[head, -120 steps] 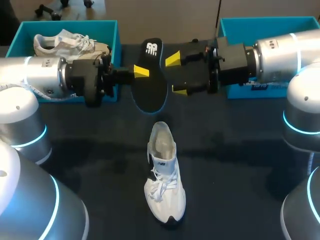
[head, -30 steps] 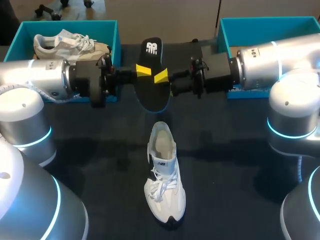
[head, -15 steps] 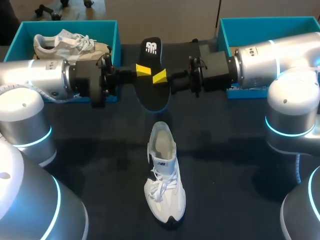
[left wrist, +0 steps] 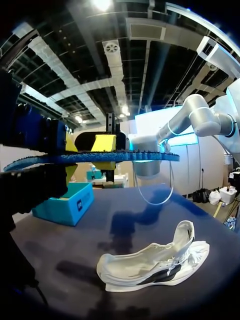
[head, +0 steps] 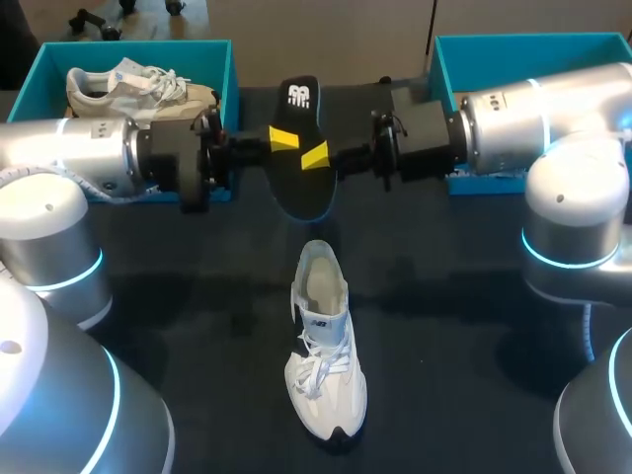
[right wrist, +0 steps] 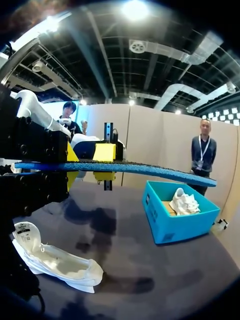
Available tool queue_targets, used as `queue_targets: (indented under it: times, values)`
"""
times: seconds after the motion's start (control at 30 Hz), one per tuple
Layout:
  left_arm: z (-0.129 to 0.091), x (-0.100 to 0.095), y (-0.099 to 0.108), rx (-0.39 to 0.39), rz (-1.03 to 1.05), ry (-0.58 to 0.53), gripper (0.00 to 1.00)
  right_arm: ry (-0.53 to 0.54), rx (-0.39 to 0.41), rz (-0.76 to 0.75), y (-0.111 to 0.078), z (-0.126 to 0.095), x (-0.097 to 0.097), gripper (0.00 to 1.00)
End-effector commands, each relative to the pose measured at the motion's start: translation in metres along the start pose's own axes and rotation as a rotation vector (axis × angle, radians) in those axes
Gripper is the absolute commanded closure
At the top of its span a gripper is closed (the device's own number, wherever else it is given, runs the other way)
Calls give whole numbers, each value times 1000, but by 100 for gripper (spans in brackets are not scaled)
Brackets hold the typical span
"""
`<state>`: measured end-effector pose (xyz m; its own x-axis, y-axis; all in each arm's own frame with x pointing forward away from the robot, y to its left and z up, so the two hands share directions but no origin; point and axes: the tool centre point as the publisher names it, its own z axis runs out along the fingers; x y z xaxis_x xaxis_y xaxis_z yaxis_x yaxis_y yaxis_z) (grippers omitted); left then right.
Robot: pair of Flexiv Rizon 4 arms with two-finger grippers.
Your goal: Take the shoe out of the shoebox, open the shoe tongue, remove and reinsert the insole, then place the shoe into the shoebox
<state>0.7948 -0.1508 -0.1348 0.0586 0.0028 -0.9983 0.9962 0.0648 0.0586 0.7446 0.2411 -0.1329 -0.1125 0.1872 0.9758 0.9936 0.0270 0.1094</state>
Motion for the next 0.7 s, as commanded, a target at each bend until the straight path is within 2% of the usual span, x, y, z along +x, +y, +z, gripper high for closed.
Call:
queue_targets:
  times: [0.03,0.13,0.4,0.6,0.7]
  values:
    - [-2,0,-3,-1,-6,10,0,10,-21,-12,-3,0,-2,100]
    - [-7,0,-6,4,-10,23,0,12,-31,-19,-3,-3,-3,100]
    - [-40,-1,-18,7,-32,124,0,16,-42,-71,-1,-10,-8,100]
    - [-61,5,-20,16,-120,286,0,-17,-45,-131,2,-16,-14,100]
    - [-69,14,-22,-11,-180,388,0,-35,-57,-156,5,-18,-16,100]
